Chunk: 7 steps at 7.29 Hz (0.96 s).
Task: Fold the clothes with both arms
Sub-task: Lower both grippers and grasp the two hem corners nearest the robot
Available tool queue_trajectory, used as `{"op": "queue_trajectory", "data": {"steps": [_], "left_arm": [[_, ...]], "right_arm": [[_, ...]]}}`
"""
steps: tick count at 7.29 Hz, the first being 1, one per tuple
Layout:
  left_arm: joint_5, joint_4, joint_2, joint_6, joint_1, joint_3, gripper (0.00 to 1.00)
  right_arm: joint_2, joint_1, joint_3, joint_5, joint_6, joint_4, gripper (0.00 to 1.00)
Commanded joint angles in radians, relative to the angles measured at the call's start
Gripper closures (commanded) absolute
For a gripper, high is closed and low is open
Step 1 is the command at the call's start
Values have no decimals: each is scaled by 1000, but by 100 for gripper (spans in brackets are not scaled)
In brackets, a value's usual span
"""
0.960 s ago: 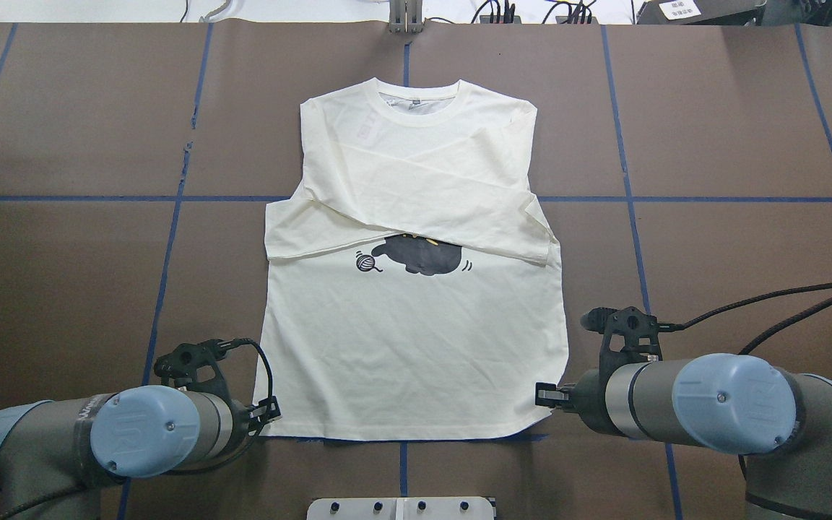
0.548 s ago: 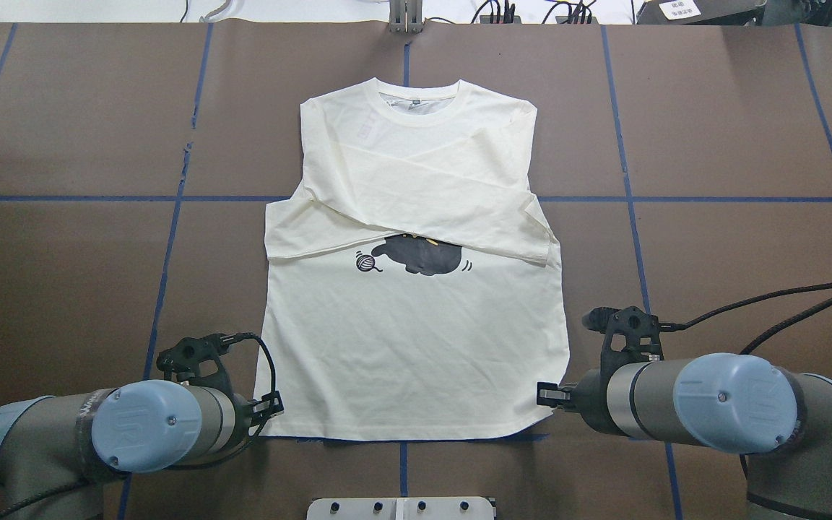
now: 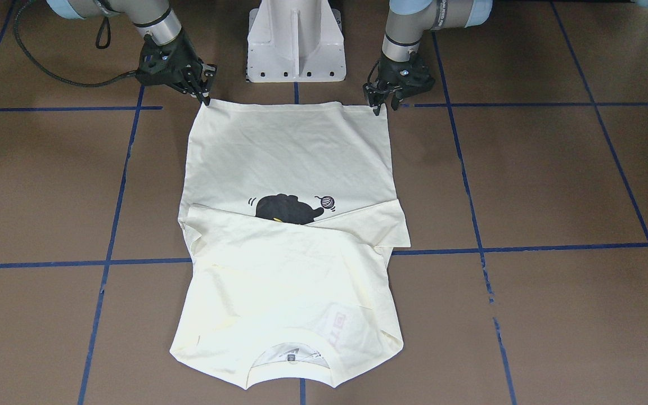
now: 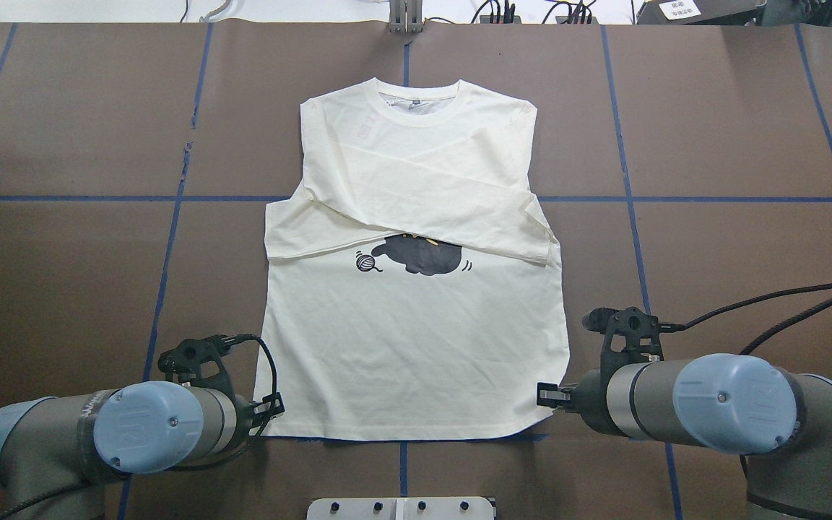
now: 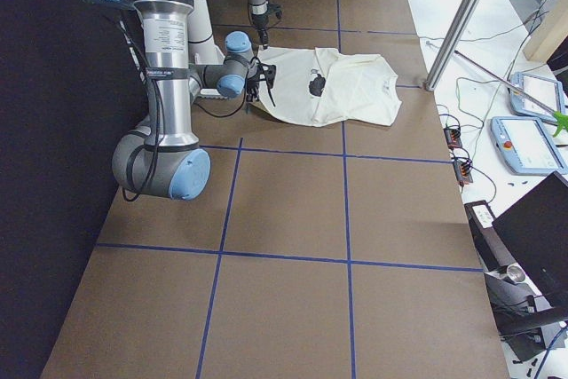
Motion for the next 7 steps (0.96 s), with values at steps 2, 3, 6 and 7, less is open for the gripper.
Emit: {"op": "queue_trajectory", "data": {"steps": [2, 3, 6, 7], "left_arm": [[1, 0, 0, 3, 5, 16, 54], [1, 0, -2, 3, 5, 16, 64], [-4, 3, -2, 10, 4, 5, 100], [-5, 3, -2, 19, 2, 1, 100]], "right_arm": [[1, 0, 0, 0, 0, 0, 100], [1, 1, 0, 0, 0, 0, 100], [1, 1, 0, 0, 0, 0, 100], [-1, 1, 0, 0, 0, 0, 100]]}}
